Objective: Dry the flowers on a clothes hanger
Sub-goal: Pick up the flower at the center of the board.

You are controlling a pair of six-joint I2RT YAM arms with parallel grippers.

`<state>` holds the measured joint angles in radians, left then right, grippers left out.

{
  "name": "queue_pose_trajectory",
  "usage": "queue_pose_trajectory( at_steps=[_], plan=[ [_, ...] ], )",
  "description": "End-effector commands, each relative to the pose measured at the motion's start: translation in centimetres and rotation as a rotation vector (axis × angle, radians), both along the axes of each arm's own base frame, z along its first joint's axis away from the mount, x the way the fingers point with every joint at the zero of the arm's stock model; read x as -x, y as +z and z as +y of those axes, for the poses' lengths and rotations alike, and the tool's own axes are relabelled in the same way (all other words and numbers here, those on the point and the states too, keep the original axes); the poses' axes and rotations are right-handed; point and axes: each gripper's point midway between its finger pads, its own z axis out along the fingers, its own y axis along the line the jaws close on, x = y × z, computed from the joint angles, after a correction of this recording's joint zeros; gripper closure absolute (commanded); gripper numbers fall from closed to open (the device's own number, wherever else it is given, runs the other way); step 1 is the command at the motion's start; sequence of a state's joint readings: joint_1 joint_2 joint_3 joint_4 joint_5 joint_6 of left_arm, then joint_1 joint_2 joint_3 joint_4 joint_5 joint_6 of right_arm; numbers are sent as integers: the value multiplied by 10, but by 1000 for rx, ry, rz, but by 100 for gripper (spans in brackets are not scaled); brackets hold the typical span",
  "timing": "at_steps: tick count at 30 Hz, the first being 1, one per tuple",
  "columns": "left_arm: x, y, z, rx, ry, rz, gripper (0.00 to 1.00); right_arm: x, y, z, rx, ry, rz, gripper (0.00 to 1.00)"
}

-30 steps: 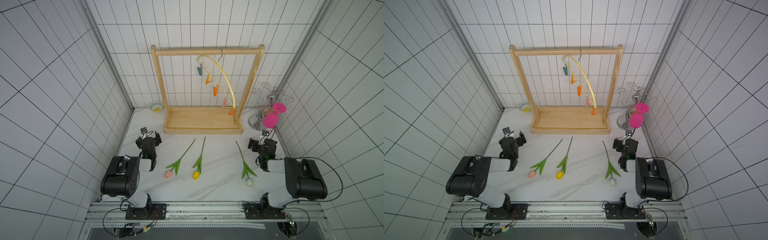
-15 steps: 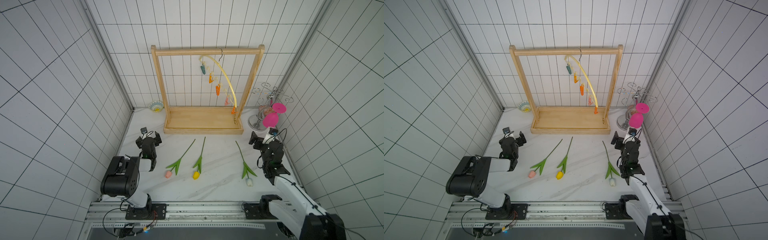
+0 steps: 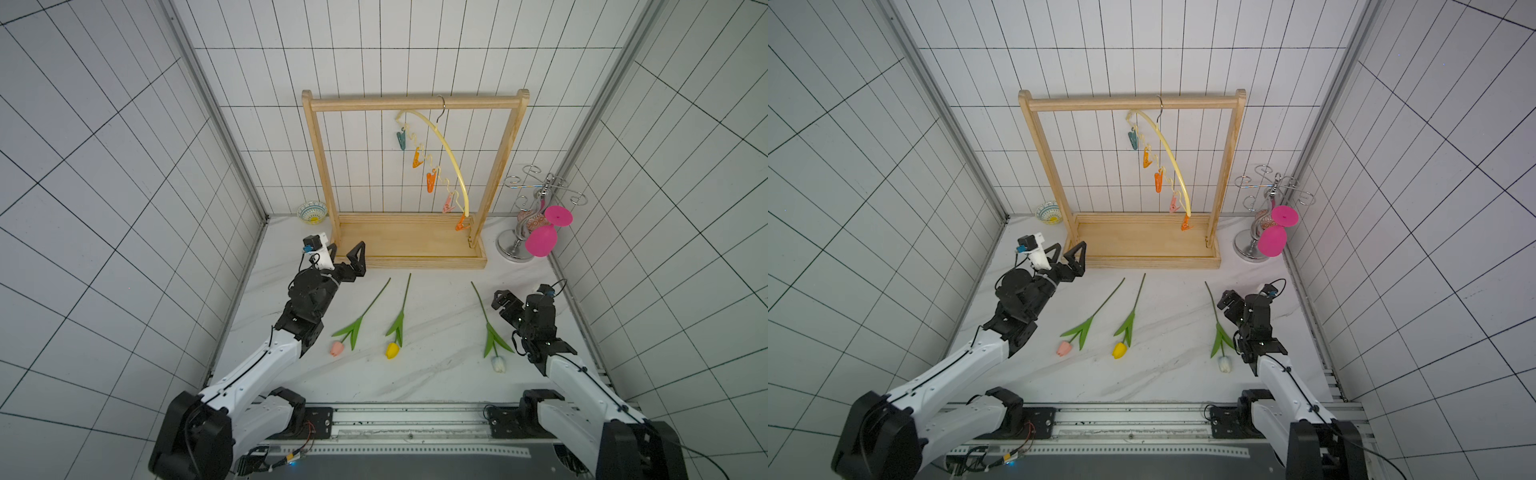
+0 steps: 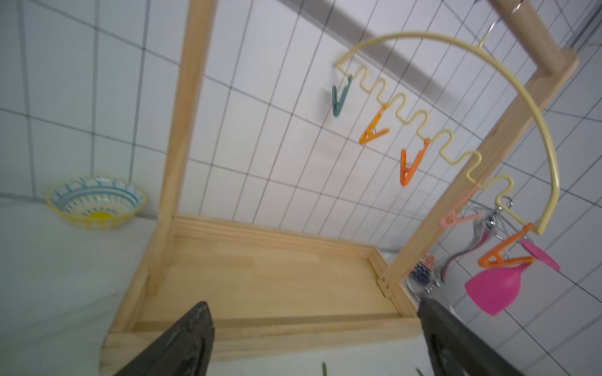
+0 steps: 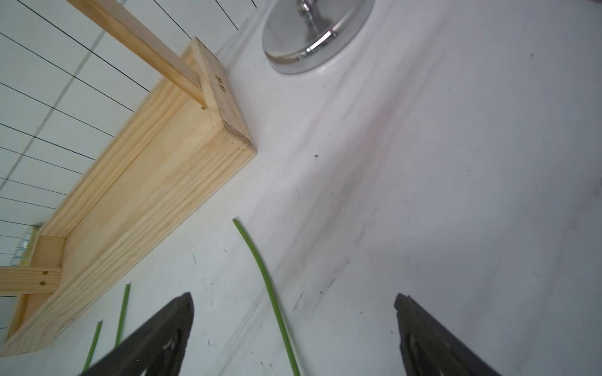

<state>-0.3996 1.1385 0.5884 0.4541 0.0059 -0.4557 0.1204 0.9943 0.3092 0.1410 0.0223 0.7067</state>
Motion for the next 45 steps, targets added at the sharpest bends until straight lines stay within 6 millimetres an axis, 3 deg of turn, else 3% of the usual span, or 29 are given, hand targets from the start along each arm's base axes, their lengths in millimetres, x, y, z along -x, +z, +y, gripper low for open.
queue_pose_trajectory(
  at_steps=[1, 3, 5, 7, 13, 16, 20, 24, 27, 31, 35, 40, 42, 45],
  plan=[
    [8, -66, -30, 88, -149, 270, 1, -3, -11, -8, -6, -43, 144, 1],
    [7, -64, -36, 76, -182, 281, 1, -2, -17, -5, 12, -10, 200, 3],
    [6, -68, -34, 45, -165, 323, 1, -3, -21, 7, -24, 46, 194, 15],
    [1, -72, -21, 12, -82, 352, 1, -5, -23, 19, -36, 93, 172, 26],
    [-13, -101, 25, -25, 186, 462, 1, -2, -36, 34, 85, 158, 247, 37],
    [-14, -126, 46, 82, 286, 607, 1, -2, -45, 45, 105, 199, 278, 46],
    [-22, -145, 54, 315, 179, 709, 1, 0, -53, 48, 151, 211, 317, 62],
    [-24, -163, 67, 514, 149, 711, 1, 6, -58, 44, 193, 195, 340, 64],
    [-28, -165, 61, 536, 104, 709, 1, 9, -60, 44, 217, 202, 349, 71],
    [-30, -164, 57, 520, 84, 713, 2, 10, -59, 48, 247, 211, 353, 76],
    [-28, -156, 55, 479, 96, 687, 1, 12, -59, 53, 288, 227, 360, 71],
    [-18, -125, 32, 223, 130, 573, 2, 15, -59, 61, 329, 250, 355, 67],
    [-8, -104, 14, 50, 159, 491, 1, 14, -60, 62, 333, 255, 358, 71],
    [7, -82, -13, -139, 172, 370, 1, 13, -61, 65, 333, 264, 359, 91]
  ],
)
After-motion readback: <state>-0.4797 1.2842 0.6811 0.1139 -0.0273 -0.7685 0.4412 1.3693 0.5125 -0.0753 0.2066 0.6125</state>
